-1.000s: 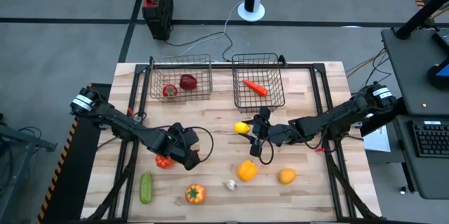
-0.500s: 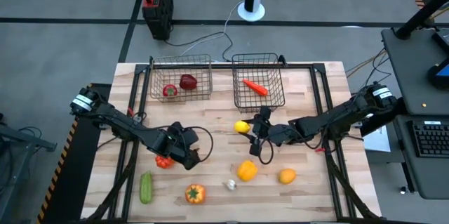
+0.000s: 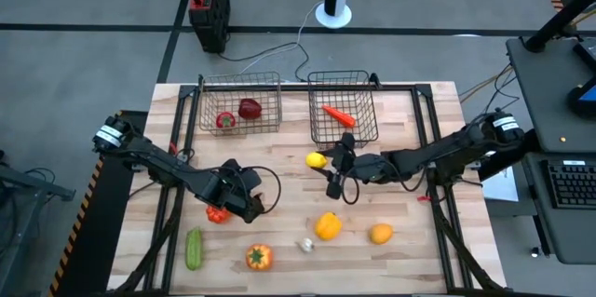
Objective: Sort produce into baskets
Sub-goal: Put the lemon into the gold wire basket
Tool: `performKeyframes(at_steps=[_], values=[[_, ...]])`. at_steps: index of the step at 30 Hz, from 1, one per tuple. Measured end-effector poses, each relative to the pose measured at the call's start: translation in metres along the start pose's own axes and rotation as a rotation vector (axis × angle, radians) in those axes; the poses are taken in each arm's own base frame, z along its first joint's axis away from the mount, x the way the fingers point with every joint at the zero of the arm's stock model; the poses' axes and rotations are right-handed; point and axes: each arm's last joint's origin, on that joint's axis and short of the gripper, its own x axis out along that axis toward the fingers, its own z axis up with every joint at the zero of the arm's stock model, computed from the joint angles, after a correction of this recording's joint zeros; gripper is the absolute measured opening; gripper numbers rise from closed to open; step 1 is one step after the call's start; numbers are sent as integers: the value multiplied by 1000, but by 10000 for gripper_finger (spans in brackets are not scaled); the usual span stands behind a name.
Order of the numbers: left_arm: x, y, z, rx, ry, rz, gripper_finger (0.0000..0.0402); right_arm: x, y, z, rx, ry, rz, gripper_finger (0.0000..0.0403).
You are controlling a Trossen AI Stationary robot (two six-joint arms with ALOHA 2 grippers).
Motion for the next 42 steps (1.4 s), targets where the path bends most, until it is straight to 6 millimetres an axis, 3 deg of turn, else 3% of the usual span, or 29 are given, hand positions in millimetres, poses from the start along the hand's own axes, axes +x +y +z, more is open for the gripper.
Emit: performKeyframes(at_steps=[10,25,29,32,39,42], values=[[0,-1,1,13,-16,-1,297,12,6,-17,-10,61,2,192],[-13,-38,20,316,-462,-230,297,5,25,-13,-130,12,261,192],[-5,-32,13,345,-566,-268,285,0,34,-8,-161,-50,291,192],[-3,-20,10,247,-677,-323,275,-5,41,-5,-190,-96,316,192],[-5,-5,6,117,-902,-652,270,-3,54,-1,-233,-247,351,192],[-2,-4,3,116,-906,-666,270,0,56,-1,-245,-292,343,192]])
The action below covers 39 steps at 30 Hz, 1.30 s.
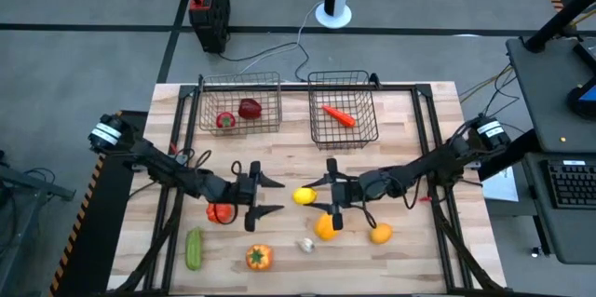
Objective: Sort produce into baskets
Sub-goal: Put the lemon into the gold wire basket
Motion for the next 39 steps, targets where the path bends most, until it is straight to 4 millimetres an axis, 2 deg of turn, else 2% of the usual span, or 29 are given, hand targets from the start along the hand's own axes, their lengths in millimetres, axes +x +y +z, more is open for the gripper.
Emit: performKeyframes(at_steps=[8,19,22,29,39], values=[[11,-2,5,-24,-24,21,270,11,4,-3,-53,-66,-19,192],[25,-6,5,28,-24,9,269,33,9,-6,-131,-54,-23,192],[25,-6,6,34,-25,12,254,34,10,-7,-136,-49,-26,192],[24,-6,5,46,-16,4,185,35,11,-9,-139,-38,-20,206],[24,-5,5,50,-17,27,180,35,11,-12,-93,1,-21,254]])
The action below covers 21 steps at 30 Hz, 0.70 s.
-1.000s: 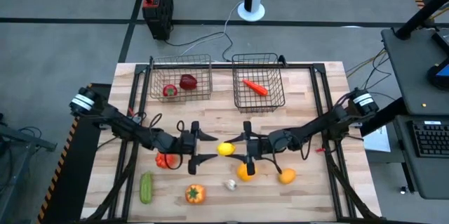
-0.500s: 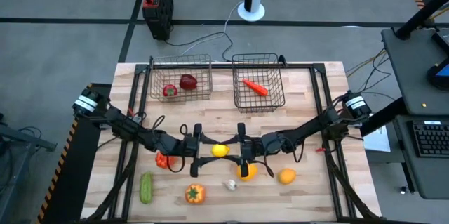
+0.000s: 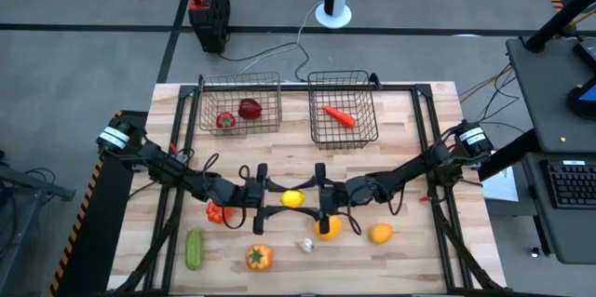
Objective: Sort produce into baskets
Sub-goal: Put the lemon into the gold wire basket
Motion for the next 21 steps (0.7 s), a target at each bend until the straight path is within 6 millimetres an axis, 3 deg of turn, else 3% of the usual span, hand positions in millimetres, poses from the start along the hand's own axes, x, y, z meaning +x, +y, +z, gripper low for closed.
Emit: performKeyframes(at_steps=[11,21], values=[[0,3,2,-4,-6,69,180,-2,-3,0,-3,62,-60,307],[-11,23,15,-35,75,300,181,-17,-17,1,20,291,-300,330]])
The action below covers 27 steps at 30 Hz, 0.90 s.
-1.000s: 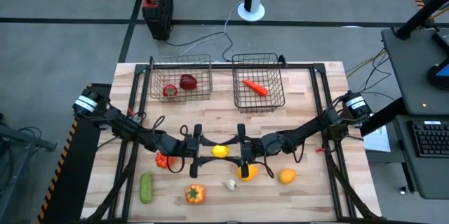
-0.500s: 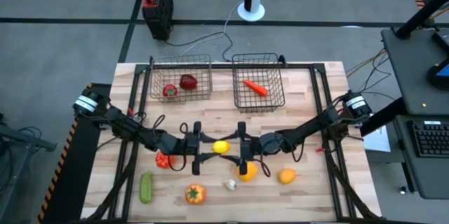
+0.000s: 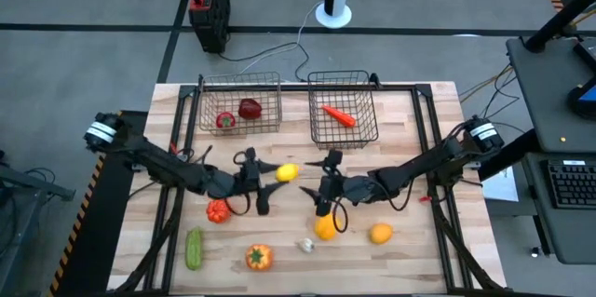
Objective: Sort produce into baskets
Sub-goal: Put the lemon into the gold wire basket
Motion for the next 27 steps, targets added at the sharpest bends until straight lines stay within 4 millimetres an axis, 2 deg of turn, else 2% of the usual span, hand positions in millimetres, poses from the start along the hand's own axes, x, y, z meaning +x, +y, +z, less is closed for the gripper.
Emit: performKeyframes(at_steps=[3,8,12,17,21,27], values=[[0,19,9,-15,44,127,181,-5,-5,3,22,24,-37,328],[9,61,43,-126,132,353,180,-7,-10,6,53,13,-43,327],[14,108,63,-102,414,557,180,-5,-11,5,60,21,-48,327],[21,161,69,-70,707,683,180,-5,-11,2,71,44,-43,327],[24,185,69,-67,774,699,182,-5,-11,1,83,56,-41,327],[25,196,64,-80,817,727,201,-6,-10,-1,84,72,-37,327]])
